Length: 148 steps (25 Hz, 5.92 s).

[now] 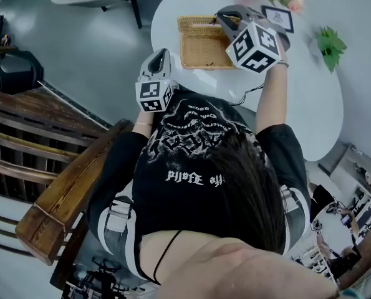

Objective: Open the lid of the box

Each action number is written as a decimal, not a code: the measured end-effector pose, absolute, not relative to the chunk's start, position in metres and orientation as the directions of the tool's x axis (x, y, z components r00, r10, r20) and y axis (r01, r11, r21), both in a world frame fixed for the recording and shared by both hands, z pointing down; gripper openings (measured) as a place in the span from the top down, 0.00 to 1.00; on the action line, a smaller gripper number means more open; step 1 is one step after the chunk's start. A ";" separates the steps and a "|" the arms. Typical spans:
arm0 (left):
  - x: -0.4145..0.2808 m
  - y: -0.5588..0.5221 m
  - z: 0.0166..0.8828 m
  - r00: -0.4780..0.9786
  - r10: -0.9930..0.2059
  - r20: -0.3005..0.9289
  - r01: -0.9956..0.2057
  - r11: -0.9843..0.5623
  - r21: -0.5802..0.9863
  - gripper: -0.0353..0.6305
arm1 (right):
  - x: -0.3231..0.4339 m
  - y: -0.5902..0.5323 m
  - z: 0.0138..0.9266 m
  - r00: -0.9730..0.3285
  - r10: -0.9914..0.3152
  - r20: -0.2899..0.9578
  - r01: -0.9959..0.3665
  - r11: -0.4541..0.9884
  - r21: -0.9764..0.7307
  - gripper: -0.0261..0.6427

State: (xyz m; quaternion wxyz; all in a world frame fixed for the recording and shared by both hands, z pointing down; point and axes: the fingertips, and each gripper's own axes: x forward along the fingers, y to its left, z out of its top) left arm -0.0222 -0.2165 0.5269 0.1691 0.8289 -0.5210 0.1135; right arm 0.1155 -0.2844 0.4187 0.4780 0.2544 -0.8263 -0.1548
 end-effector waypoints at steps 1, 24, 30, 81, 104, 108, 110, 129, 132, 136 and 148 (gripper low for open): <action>-0.023 -0.217 0.526 0.431 -0.826 0.363 -0.902 -0.400 0.160 0.91 | 0.115 -0.286 0.419 -0.414 -0.570 0.710 -0.271 0.822 0.501 0.91; -0.025 -0.226 0.533 0.431 -0.815 0.386 -0.902 -0.399 0.163 0.91 | 0.117 -0.339 0.436 -0.359 -0.592 0.722 -0.265 0.806 0.529 0.91; -0.026 -0.230 0.536 0.432 -0.811 0.396 -0.902 -0.399 0.165 0.91 | 0.118 -0.351 0.443 -0.358 -0.604 0.712 -0.298 0.796 0.527 0.91; -0.039 -0.264 0.553 0.384 -0.801 0.459 -0.923 -0.344 0.173 0.91 | 0.126 -0.416 0.545 -0.338 -0.488 0.805 -0.348 0.859 0.375 0.91; -0.044 -0.270 0.566 0.361 -0.793 0.491 -0.933 -0.316 0.174 0.91 | 0.129 -0.416 0.586 -0.354 -0.380 0.855 -0.389 0.891 0.235 0.91; -0.046 -0.271 0.566 0.356 -0.792 0.495 -0.934 -0.311 0.175 0.91 | 0.127 -0.417 0.590 -0.351 -0.365 0.862 -0.393 0.893 0.218 0.91; -0.047 -0.271 0.567 0.355 -0.792 0.496 -0.935 -0.309 0.176 0.91 | 0.127 -0.417 0.593 -0.348 -0.362 0.865 -0.397 0.893 0.214 0.91; -0.046 -0.266 0.559 0.365 -0.802 0.472 -0.931 -0.316 0.182 0.91 | 0.137 -0.420 0.571 -0.363 -0.463 0.809 -0.552 0.806 0.214 0.77; -0.043 -0.264 0.554 0.375 -0.807 0.457 -0.927 -0.325 0.188 0.91 | 0.139 -0.412 0.554 -0.378 -0.521 0.765 -0.597 0.769 0.229 0.77; -0.038 -0.260 0.541 0.392 -0.820 0.417 -0.918 -0.323 0.229 0.91 | 0.141 -0.396 0.537 -0.384 -0.580 0.718 -0.628 0.734 0.257 0.77; -0.028 -0.240 0.510 0.446 -0.828 0.340 -0.893 -0.388 0.227 0.91 | 0.147 -0.340 0.479 -0.359 -0.758 0.544 -0.779 0.565 0.273 0.77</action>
